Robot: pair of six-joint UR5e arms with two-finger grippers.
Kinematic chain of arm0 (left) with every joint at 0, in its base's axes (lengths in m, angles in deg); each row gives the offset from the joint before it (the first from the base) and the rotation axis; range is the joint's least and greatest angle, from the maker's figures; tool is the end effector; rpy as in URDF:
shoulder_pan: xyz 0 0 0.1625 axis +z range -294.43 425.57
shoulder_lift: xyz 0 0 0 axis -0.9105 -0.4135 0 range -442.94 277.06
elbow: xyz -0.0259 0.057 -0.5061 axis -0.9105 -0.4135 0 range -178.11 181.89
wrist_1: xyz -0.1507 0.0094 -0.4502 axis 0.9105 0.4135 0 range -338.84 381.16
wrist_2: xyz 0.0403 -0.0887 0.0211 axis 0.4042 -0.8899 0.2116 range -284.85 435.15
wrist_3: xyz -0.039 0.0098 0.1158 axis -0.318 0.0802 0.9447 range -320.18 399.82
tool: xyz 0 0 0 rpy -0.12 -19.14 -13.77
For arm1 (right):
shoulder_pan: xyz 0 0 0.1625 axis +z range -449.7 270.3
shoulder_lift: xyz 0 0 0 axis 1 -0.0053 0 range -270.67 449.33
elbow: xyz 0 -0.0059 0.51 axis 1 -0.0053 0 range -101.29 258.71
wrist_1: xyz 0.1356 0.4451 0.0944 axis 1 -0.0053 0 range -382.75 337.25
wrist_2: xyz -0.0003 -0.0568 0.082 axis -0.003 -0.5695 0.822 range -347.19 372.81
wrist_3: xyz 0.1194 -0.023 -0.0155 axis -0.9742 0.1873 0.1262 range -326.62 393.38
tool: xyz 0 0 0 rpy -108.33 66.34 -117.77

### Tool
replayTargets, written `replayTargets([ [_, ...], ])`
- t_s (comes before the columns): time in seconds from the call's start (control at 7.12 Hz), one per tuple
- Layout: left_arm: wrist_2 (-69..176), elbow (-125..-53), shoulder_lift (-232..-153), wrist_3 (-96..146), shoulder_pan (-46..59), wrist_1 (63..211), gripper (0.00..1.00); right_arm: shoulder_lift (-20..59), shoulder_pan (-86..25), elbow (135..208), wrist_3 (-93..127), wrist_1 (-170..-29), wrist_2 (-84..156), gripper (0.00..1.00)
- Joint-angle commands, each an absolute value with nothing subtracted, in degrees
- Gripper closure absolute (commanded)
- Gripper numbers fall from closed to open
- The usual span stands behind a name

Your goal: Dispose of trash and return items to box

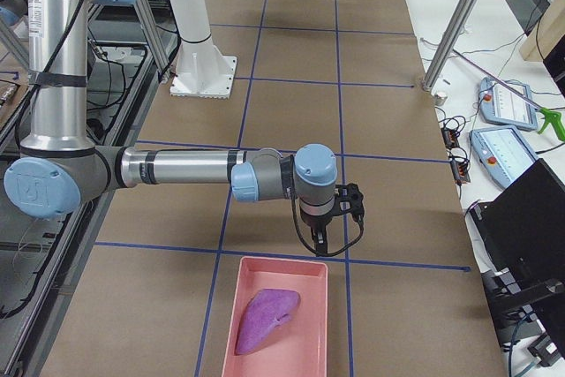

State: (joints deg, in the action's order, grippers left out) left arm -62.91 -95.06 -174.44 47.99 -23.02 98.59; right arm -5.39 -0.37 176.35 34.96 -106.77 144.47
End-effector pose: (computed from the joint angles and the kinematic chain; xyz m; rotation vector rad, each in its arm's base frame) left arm -0.0285 -0.5585 0.6943 -0.0181 0.8415 0.1270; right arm 0.0456 -0.5264 0.7227 0.1544 -0.7247 -0.0941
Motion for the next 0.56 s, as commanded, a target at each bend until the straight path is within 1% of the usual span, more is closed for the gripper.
replayTargets([
  [0.0, -62.93, -95.06, -174.44, 47.99, -23.02, 98.59, 0.01, -5.32, -0.66, 176.35, 34.96, -106.78, 144.2, 0.0],
  [0.42, -62.84, -95.06, -174.44, 47.99, -23.02, 98.59, 0.01, -5.32, -0.93, 176.35, 34.96, -106.78, 144.03, 0.0],
])
